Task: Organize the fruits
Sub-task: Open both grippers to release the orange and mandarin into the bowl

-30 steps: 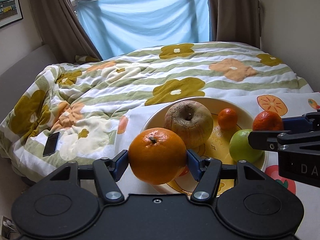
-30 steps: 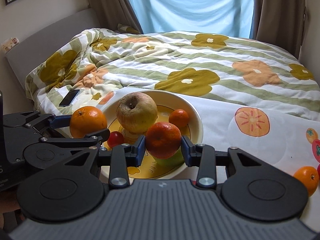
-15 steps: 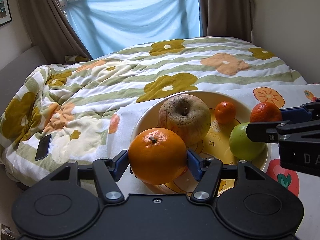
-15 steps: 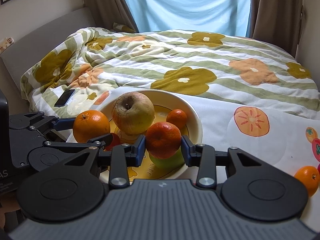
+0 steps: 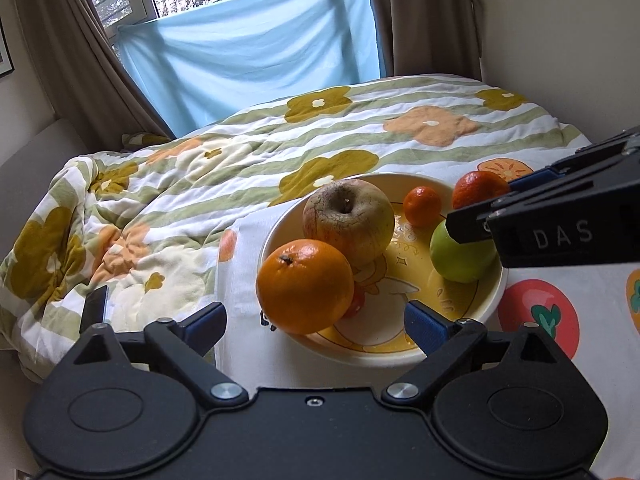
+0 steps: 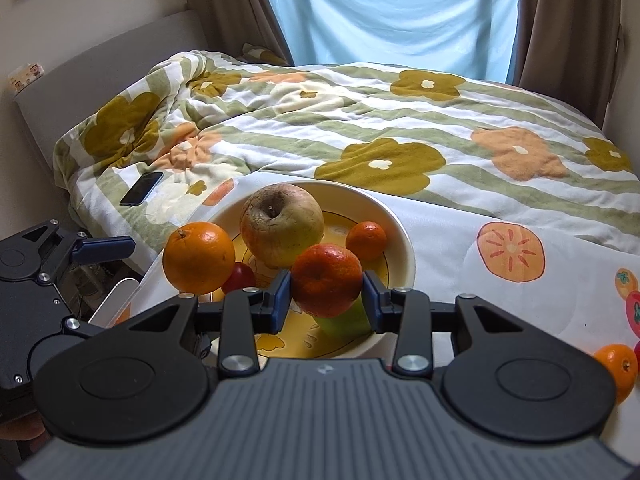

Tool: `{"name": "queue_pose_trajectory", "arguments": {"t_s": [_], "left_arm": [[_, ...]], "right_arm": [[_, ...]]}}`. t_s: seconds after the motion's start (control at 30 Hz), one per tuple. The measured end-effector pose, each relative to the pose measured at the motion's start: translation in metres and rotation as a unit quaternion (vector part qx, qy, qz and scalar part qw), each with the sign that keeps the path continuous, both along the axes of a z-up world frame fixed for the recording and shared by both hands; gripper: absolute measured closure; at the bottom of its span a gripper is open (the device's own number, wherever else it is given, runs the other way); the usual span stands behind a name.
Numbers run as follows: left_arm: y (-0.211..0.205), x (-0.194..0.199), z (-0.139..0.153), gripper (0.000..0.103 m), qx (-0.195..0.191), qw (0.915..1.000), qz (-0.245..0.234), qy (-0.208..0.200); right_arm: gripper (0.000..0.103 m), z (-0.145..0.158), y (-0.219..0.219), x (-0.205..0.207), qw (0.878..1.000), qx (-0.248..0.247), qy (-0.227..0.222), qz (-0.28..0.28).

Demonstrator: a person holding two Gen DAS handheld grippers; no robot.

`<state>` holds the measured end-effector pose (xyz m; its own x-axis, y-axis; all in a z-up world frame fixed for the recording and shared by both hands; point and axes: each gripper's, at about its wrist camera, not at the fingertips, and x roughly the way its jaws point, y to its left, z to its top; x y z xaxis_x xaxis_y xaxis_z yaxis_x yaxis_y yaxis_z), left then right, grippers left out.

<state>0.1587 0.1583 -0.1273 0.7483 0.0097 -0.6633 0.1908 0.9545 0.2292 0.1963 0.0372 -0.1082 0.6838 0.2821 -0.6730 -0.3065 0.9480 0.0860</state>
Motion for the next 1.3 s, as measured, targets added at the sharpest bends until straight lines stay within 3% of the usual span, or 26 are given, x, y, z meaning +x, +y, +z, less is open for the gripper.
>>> {"name": "queue_pose_trajectory", "arguments": {"t_s": [0.53, 0.6, 0.67, 0.7, 1.3], "left_arm": [[0.002, -0.028, -0.016, 0.005, -0.002, 0.9997, -0.012, 0.019], [0.002, -0.027, -0.017, 0.005, -0.003, 0.9997, -0.012, 0.019], [0.003, -0.026, -0.018, 0.005, -0.003, 0.9998, -0.012, 0.018], [0.003, -0.026, -0.018, 0.005, -0.002, 0.9997, -0.013, 0.019], [-0.015, -0.036, 0.003, 0.005, -0.019, 0.9998, 0.000, 0.009]], "right_arm": [[0.049, -0.030, 0.036, -0.001, 0.998, 0.002, 0.048, 0.052], [0.035, -0.029, 0.036, -0.003, 0.998, 0.005, 0.041, 0.056], [0.006, -0.024, 0.035, -0.008, 0.998, 0.008, 0.022, 0.055], [0.001, -0.022, 0.033, -0.011, 0.999, 0.007, 0.009, 0.049], [0.000, 0.007, -0.003, -0.036, 1.000, 0.003, -0.007, 0.015]]}}
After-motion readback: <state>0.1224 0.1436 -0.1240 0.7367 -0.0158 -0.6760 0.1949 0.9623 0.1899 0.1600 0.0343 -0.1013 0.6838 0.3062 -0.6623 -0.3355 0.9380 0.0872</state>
